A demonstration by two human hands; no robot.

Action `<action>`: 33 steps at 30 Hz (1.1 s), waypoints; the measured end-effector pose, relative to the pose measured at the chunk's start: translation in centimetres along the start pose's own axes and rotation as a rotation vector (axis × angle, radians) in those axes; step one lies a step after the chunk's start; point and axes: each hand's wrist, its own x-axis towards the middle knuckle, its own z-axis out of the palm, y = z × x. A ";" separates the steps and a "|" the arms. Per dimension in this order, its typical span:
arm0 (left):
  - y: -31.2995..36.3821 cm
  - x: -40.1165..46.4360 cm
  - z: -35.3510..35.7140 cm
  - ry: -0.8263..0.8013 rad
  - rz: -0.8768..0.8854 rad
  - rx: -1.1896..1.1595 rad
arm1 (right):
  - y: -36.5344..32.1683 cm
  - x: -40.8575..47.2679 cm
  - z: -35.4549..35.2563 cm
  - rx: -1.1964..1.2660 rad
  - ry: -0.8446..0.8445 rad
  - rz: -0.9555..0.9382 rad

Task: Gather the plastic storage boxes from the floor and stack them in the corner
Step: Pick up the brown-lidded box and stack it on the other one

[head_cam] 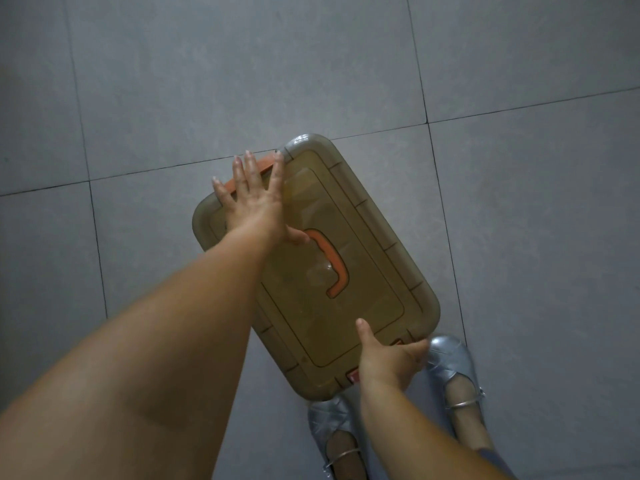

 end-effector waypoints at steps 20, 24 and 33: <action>-0.8 -4.7 1.5 -0.155 -0.239 -0.195 | -1.4 4.5 -9.2 -0.066 -0.079 -0.126; -0.1 -8.4 1.1 -0.254 -0.375 -0.342 | -4.2 5.0 -13.7 -0.171 -0.105 -0.203; 2.3 -18.3 -12.5 -0.190 -0.571 -0.762 | -15.8 -1.5 -23.1 -0.325 -0.224 -0.438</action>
